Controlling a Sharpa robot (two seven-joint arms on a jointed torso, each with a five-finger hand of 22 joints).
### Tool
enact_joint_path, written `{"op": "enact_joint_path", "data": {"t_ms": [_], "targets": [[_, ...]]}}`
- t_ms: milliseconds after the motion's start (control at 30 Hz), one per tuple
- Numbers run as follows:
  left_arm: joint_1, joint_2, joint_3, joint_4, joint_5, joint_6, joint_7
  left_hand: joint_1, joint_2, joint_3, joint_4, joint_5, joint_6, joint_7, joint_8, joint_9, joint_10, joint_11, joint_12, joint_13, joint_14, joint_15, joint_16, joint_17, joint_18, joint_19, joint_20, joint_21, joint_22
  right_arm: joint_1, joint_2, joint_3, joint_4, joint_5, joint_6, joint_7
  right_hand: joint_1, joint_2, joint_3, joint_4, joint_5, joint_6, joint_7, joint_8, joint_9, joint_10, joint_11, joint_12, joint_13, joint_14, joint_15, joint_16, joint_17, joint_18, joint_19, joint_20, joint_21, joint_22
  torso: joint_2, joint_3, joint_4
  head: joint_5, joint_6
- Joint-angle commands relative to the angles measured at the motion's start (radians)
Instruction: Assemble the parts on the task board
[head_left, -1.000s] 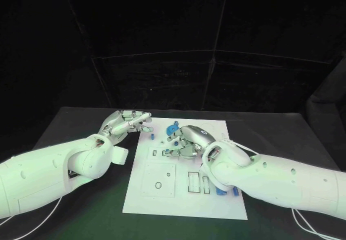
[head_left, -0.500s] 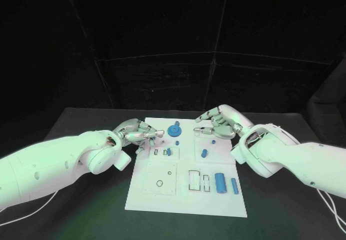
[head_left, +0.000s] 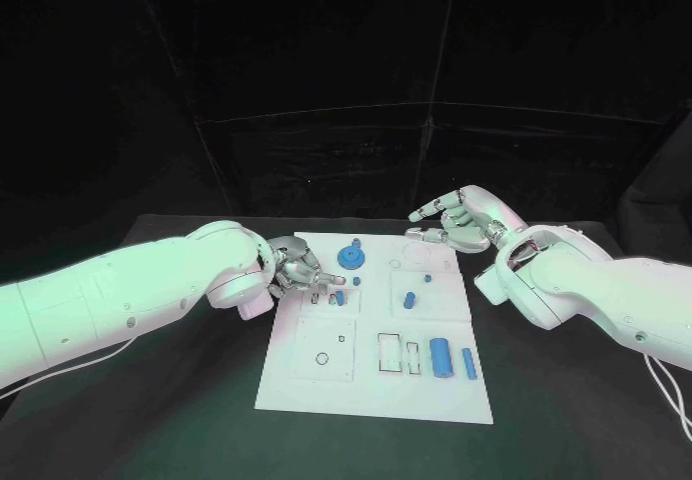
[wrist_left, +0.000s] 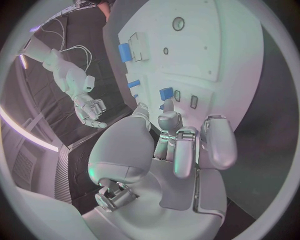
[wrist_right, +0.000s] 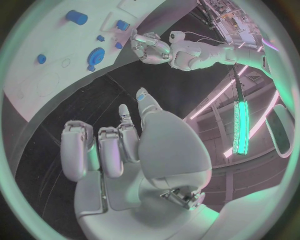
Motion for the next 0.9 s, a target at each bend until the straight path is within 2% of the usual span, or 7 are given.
{"op": "enact_joint_path", "data": {"t_ms": [33, 133, 233, 600, 900], "targets": [[0.006, 0.032, 0.000, -0.019, -0.095, 0.063, -0.131, 0.001, 0.003, -0.023, 0.000, -0.003, -0.015, -0.004, 0.048, 0.037, 0.011, -0.012, 0.027, 0.025, 0.102, -0.009, 0.003, 0.263, -0.016, 0.012, 0.000, 0.019, 0.028, 0.003, 0.003, 0.000, -0.004, 0.026, 0.019, 0.009, -0.001, 0.012, -0.003, -0.001, -0.002, 0.007, -0.002, 0.003, -0.001, -0.002, -0.004, -0.004, 0.112, 0.087, -0.006, -0.006, 0.171, -0.004, -0.002, -0.004, -0.004, 0.026, -0.003, 0.0020, 0.0004, 0.000, -0.005], [0.009, 0.056, -0.002, -0.033, -0.102, 0.067, -0.146, -0.002, 0.008, -0.045, 0.000, -0.004, -0.037, -0.010, 0.099, 0.081, 0.020, -0.018, 0.053, 0.048, 0.102, -0.013, 0.003, 0.263, -0.019, 0.018, -0.004, 0.033, 0.050, 0.003, 0.004, 0.000, -0.007, 0.025, 0.019, 0.009, -0.002, 0.013, -0.004, 0.000, -0.002, 0.008, -0.002, 0.004, -0.001, -0.002, -0.004, -0.004, 0.112, 0.087, -0.006, -0.006, 0.170, -0.004, -0.002, -0.004, -0.004, 0.025, -0.003, 0.0021, -0.0009, 0.002, -0.006], [0.012, 0.081, -0.003, -0.050, -0.106, 0.070, -0.155, -0.004, 0.012, -0.056, 0.001, -0.004, -0.050, -0.013, 0.120, 0.101, 0.023, -0.019, 0.062, 0.056, 0.102, -0.015, 0.003, 0.263, -0.020, 0.019, -0.006, 0.039, 0.058, 0.004, 0.006, 0.000, -0.011, 0.025, 0.019, 0.009, -0.004, 0.016, -0.006, 0.001, 0.001, 0.008, -0.002, 0.004, -0.002, -0.002, -0.004, -0.004, 0.112, 0.087, -0.006, -0.006, 0.169, -0.003, -0.002, -0.004, -0.005, 0.024, -0.003, 0.0015, -0.0007, 0.004, -0.009], [0.021, 0.139, -0.012, -0.102, -0.122, 0.100, -0.158, -0.003, 0.016, -0.068, -0.001, -0.004, -0.065, -0.014, 0.141, 0.122, 0.024, -0.020, 0.068, 0.061, 0.102, -0.017, 0.003, 0.263, -0.021, 0.019, -0.007, 0.041, 0.063, 0.004, 0.015, 0.000, -0.022, 0.023, 0.023, 0.006, -0.004, 0.020, -0.012, 0.001, 0.016, 0.008, -0.003, 0.005, -0.003, -0.002, -0.005, -0.005, 0.111, 0.087, -0.007, -0.008, 0.167, -0.003, -0.003, -0.005, -0.005, 0.024, 0.000, 0.0009, -0.0017, 0.005, -0.015], [0.024, 0.163, -0.014, -0.126, -0.132, 0.120, -0.162, 0.007, 0.022, -0.070, -0.004, -0.003, -0.073, -0.014, 0.151, 0.132, 0.023, -0.020, 0.070, 0.062, 0.102, -0.017, 0.003, 0.263, -0.021, 0.019, -0.007, 0.043, 0.065, 0.004, 0.019, 0.000, -0.027, 0.018, 0.025, 0.003, -0.003, 0.022, -0.014, 0.000, 0.021, 0.007, -0.003, 0.005, -0.004, -0.004, -0.005, -0.008, 0.108, 0.087, -0.008, -0.008, 0.167, -0.003, -0.003, -0.006, -0.006, 0.023, 0.000, 0.0003, -0.0004, 0.008, -0.020]]}}
